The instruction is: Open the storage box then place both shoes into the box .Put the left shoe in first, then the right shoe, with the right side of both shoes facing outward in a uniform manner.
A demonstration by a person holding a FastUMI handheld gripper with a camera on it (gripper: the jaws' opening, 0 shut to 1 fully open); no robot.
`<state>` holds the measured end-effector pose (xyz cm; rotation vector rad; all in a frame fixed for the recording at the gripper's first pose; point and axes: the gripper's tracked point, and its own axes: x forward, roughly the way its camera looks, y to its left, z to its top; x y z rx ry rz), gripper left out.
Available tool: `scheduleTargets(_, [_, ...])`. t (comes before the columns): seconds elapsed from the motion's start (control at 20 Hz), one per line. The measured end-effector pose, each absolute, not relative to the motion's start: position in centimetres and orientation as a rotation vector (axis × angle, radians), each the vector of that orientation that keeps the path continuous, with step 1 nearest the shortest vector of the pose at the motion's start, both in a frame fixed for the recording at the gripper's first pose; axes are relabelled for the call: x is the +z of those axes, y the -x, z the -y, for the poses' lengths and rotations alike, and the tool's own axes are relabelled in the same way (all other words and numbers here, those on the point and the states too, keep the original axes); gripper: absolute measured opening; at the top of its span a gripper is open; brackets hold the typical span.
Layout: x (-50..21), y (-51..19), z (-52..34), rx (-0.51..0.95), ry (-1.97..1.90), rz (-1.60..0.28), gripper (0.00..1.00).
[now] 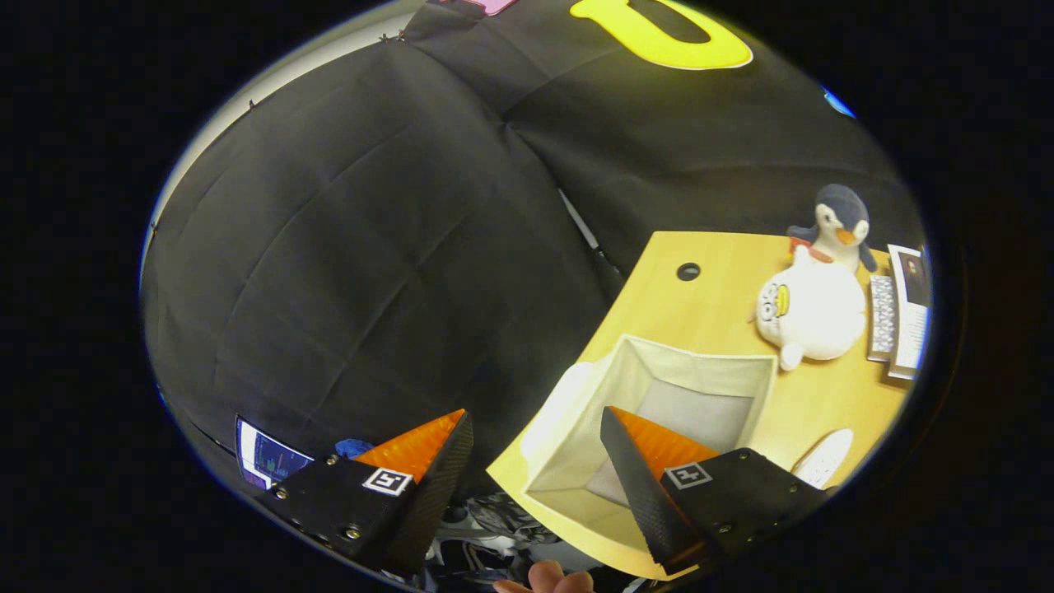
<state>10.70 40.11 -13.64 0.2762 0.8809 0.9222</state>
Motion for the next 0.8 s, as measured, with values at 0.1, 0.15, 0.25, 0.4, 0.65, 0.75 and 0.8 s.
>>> scheduleTargets(0.1, [-14.3, -10.9, -37.5, 0.882, -0.291, -0.878, 0.96])
scheduleTargets(0.15, [-14.9, -11.0, -36.0, 0.858, -0.291, -0.877, 0.96])
scheduleTargets(0.25, [-15.9, -11.4, -33.1, 0.807, -0.291, -0.882, 0.96])
scheduleTargets(0.4, [-17.6, -12.2, -28.8, 0.734, -0.304, -0.894, 0.96])
scheduleTargets(0.65, [-21.0, -12.3, -22.6, 0.595, -0.335, -0.941, 0.95])
scheduleTargets(0.75, [-22.3, -12.3, -20.5, 0.552, -0.329, -0.958, 0.95])
scheduleTargets(0.8, [-22.9, -12.2, -19.4, 0.534, -0.32, -0.966, 0.96])
